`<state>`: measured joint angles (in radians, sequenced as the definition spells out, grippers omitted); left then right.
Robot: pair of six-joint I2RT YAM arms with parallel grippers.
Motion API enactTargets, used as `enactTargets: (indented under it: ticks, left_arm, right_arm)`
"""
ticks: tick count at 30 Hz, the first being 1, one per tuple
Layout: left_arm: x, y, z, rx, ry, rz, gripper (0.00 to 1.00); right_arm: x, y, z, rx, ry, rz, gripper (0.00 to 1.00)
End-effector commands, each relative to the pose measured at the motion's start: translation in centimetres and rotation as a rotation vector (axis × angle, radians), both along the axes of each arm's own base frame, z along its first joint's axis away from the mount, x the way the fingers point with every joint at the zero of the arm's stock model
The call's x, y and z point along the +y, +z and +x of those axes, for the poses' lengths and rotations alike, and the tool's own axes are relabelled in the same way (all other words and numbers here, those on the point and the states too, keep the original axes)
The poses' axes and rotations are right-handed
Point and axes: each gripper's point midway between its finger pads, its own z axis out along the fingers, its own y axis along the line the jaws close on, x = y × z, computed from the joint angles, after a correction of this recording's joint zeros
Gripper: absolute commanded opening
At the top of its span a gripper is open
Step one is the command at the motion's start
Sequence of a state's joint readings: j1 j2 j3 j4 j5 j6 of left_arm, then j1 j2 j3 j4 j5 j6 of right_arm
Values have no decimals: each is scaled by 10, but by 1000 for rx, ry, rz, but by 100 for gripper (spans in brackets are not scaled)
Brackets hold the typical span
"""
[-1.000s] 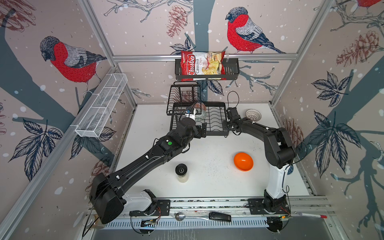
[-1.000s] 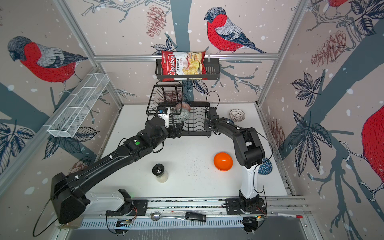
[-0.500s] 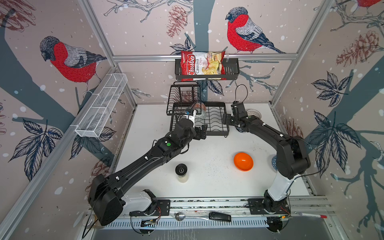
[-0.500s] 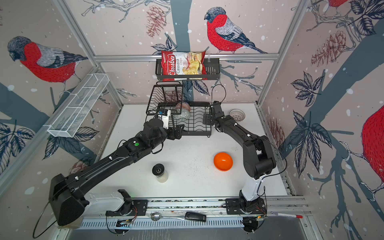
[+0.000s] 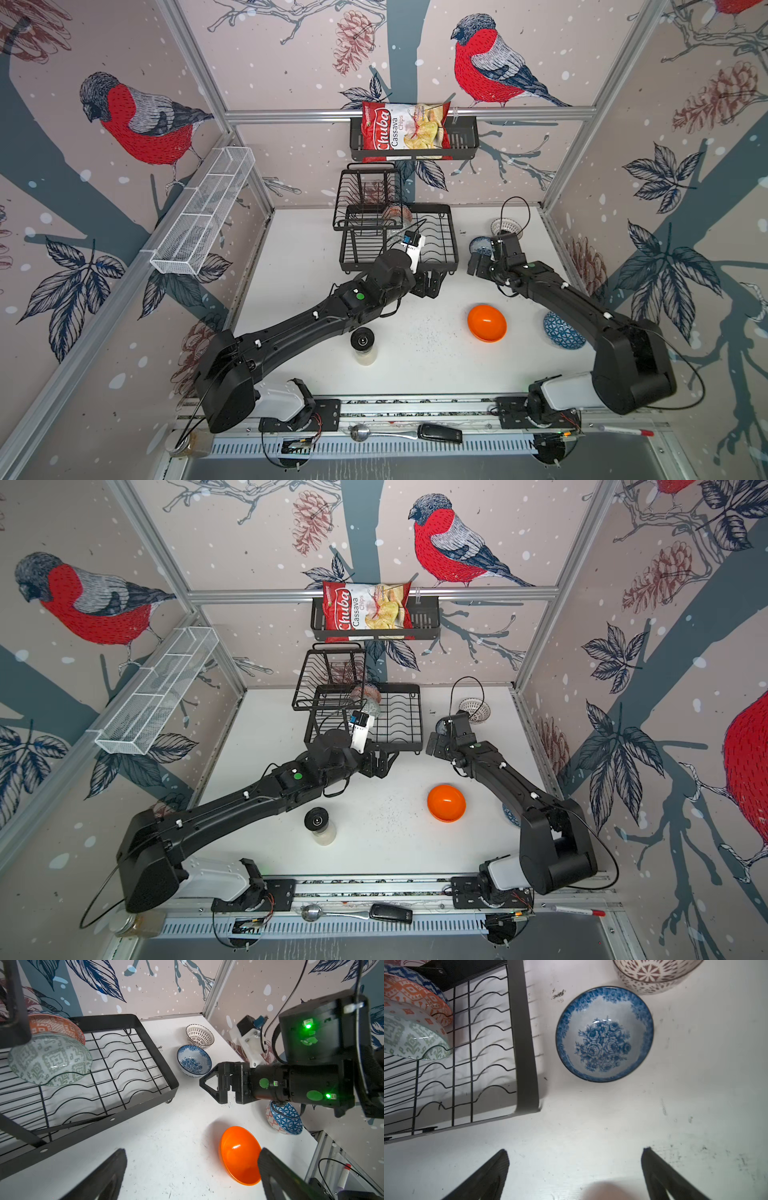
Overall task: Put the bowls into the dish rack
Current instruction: 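Lower the right gripper onto the solid orange bowl's rim and grasp it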
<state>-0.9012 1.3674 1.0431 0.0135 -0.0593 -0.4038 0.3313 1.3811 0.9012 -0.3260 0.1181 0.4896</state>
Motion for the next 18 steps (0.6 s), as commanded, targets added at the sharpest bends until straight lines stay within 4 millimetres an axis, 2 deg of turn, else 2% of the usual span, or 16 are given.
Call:
enactTargets:
  ticks: [1,5,14,18]
  left_arm:
    - [-11,4,-3,16,-24,-70,98]
    - [-16,-1,-8,29,-39,-62,98]
    - [-17,-11,-9,61,-41,-56,98]
    - [-23,-16,-10,79,-58,-53,98]
  right_arm:
    - [-3,-6,-19,33,-23,74,96]
    - [-7,-6,-41,35,-35,115,93]
    - [-17,-41,-81,106,-58,135,84]
    - [-18,-48,-92,132,-61,142,78]
